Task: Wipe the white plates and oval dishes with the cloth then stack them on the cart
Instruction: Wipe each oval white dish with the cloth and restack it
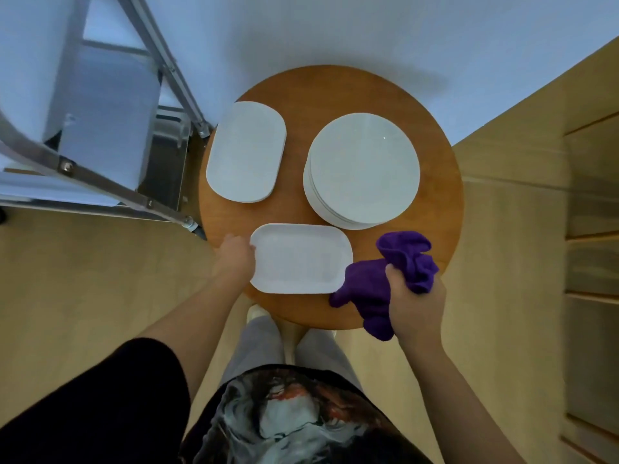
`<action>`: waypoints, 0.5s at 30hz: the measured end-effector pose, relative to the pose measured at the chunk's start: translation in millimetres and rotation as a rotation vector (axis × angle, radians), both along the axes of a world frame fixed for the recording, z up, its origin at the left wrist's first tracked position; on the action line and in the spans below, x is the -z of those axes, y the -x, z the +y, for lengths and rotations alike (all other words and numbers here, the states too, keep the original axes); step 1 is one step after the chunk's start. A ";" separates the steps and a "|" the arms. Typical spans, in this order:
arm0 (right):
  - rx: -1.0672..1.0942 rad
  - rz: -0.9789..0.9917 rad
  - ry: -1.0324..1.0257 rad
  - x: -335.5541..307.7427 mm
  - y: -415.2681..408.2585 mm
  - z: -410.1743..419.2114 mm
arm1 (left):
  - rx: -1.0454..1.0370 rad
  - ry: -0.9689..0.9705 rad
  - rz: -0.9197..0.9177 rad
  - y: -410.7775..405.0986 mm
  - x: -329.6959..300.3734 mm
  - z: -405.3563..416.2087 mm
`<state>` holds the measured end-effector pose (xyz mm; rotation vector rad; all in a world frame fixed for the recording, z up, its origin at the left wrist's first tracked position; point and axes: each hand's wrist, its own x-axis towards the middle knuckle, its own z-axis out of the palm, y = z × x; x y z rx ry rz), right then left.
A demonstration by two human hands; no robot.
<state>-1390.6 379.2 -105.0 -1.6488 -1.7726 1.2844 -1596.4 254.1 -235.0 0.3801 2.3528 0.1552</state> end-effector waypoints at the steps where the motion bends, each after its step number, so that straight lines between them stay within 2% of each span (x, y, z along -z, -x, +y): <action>1: -0.010 0.010 0.024 -0.4 3.0 -0.2 | 0.012 0.009 0.000 0.6 1.7 1.4; 7: -0.027 0.061 0.161 3.1 27.3 -5.8 | -0.023 -0.056 0.017 4.3 5.1 -2.0; 9: 0.006 0.094 0.228 2.9 36.8 -7.0 | -0.205 -0.174 -0.009 13.9 5.9 -4.9; 11: 0.096 0.195 0.386 4.4 47.8 -5.4 | -0.379 -0.239 0.014 31.4 2.9 -6.1; 13: 0.171 0.305 0.567 6.8 61.1 -3.5 | -0.425 -0.225 0.053 53.7 -1.6 -5.6; 15: 0.146 0.347 0.641 10.5 76.7 -2.5 | -0.486 -0.248 0.040 76.0 -1.5 -0.2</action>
